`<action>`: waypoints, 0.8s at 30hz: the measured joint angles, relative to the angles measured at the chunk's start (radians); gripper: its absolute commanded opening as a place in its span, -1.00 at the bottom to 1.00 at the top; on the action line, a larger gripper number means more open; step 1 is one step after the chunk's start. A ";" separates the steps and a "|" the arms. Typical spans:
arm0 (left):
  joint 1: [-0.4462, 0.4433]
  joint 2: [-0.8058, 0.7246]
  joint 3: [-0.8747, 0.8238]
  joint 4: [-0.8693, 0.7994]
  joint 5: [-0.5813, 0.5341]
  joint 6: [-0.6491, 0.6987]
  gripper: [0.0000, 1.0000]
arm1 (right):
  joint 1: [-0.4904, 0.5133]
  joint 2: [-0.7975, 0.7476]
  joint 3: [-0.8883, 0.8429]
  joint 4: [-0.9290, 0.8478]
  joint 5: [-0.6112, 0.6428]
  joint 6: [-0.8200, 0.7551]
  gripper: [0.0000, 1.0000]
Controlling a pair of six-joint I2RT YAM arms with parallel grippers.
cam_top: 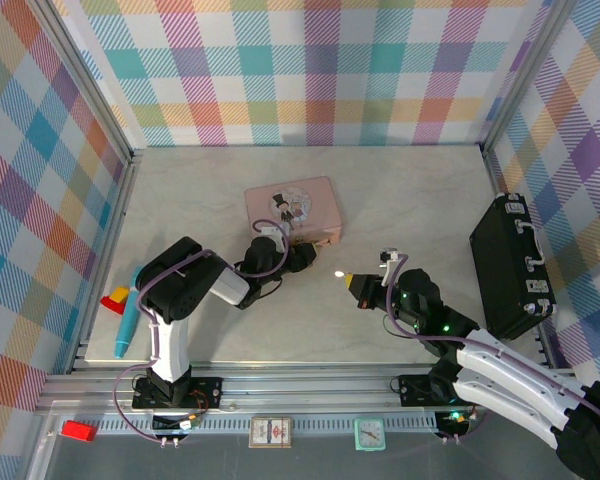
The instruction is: Unlock the padlock with the key
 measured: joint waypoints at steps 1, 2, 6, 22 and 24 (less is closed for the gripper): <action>0.002 0.009 -0.003 0.028 0.008 -0.002 -0.17 | 0.000 0.004 0.000 0.000 -0.001 0.000 -1.00; 0.004 0.015 -0.005 0.047 0.013 -0.005 -0.17 | 0.000 0.008 0.000 0.000 -0.002 0.000 -1.00; 0.009 0.023 -0.008 0.071 0.029 -0.009 -0.20 | 0.000 0.023 0.000 0.000 -0.003 0.000 -1.00; 0.010 0.029 -0.003 0.068 0.021 -0.001 -0.50 | 0.007 0.109 0.003 0.023 -0.010 0.034 -1.00; 0.010 0.029 -0.003 0.068 0.018 0.002 -0.57 | 0.011 0.123 0.004 0.031 -0.010 0.038 -1.00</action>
